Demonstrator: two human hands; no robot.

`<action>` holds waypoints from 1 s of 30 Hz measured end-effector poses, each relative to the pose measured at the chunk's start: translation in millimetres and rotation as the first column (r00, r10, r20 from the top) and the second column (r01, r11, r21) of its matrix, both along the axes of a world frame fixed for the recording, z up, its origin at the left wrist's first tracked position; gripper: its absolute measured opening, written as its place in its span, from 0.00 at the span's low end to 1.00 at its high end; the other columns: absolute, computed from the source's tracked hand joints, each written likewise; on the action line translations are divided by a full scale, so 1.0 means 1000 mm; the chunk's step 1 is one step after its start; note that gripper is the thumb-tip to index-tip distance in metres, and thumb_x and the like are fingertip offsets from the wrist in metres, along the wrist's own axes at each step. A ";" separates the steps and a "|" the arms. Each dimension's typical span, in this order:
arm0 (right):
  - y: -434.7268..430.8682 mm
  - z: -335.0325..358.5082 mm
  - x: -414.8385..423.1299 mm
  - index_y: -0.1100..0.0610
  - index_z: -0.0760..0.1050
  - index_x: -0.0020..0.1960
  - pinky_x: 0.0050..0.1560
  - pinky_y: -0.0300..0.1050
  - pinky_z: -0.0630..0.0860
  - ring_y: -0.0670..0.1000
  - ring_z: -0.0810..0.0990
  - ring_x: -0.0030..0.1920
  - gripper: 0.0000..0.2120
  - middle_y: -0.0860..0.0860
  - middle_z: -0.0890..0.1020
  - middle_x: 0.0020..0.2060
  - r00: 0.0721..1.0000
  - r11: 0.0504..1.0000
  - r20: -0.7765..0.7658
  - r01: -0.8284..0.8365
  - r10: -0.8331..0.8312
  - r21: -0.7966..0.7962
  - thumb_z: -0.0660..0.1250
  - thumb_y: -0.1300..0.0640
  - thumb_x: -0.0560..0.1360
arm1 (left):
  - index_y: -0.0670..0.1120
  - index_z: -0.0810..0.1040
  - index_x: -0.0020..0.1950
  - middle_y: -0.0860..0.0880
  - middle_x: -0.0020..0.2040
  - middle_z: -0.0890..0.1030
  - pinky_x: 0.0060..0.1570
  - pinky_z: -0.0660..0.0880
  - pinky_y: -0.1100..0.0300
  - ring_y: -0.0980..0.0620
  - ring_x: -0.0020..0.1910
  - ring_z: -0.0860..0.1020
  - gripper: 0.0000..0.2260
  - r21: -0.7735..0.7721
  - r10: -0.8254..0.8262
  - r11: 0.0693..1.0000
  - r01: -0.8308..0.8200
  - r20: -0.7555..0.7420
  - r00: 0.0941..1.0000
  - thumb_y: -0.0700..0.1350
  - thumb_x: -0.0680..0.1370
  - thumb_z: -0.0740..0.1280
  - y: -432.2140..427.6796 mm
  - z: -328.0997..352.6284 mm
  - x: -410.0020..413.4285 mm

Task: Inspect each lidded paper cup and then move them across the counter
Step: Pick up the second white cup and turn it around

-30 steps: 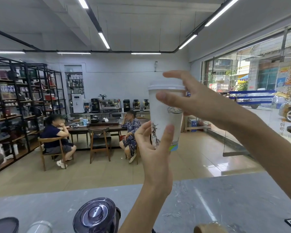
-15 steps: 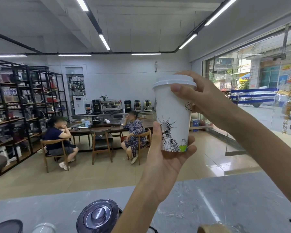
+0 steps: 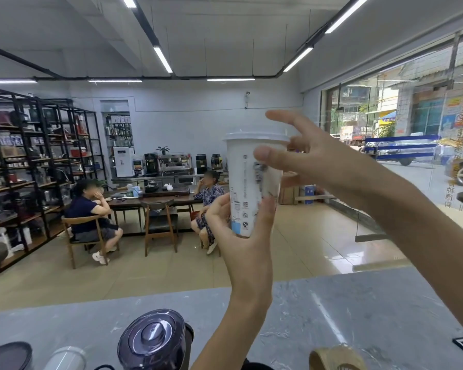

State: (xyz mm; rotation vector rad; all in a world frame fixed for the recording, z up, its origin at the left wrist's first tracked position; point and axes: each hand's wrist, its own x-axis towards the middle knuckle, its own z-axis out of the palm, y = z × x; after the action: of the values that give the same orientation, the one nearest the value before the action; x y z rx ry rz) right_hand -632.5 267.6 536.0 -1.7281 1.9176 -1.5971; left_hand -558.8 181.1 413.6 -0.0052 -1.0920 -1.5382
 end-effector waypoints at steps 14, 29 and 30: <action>-0.010 -0.020 -0.003 0.38 0.71 0.69 0.48 0.45 0.83 0.49 0.84 0.58 0.30 0.44 0.84 0.58 0.961 0.966 0.104 -0.250 0.256 -0.069 0.75 0.45 0.69 | 0.44 0.81 0.64 0.39 0.63 0.81 0.57 0.80 0.46 0.39 0.59 0.81 0.28 0.069 -0.636 0.771 0.633 0.135 0.760 0.60 0.71 0.73 -0.020 -0.017 0.050; -0.038 -0.050 0.065 0.30 0.58 0.74 0.56 0.47 0.82 0.45 0.84 0.58 0.48 0.41 0.83 0.60 0.980 0.983 0.072 -0.184 0.184 -0.004 0.79 0.36 0.60 | 0.51 0.66 0.57 0.60 0.48 0.81 0.39 0.79 0.65 0.58 0.46 0.82 0.28 -0.168 0.200 0.972 -0.163 0.241 0.950 0.42 0.67 0.81 -0.033 -0.039 0.096; -0.042 -0.055 0.074 0.29 0.59 0.73 0.58 0.49 0.81 0.44 0.82 0.59 0.48 0.40 0.80 0.63 0.987 0.988 0.052 -0.154 0.154 0.003 0.79 0.35 0.59 | 0.51 0.65 0.58 0.58 0.50 0.80 0.40 0.79 0.64 0.57 0.47 0.82 0.29 -0.179 0.213 0.969 -0.171 0.246 0.946 0.40 0.68 0.81 -0.037 -0.043 0.102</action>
State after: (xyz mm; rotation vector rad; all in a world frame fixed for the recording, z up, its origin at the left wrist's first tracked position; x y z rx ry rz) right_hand -558.1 225.8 480.6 -1.7664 1.7182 -1.5621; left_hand -456.8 143.9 370.1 0.2001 -1.3803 -1.2984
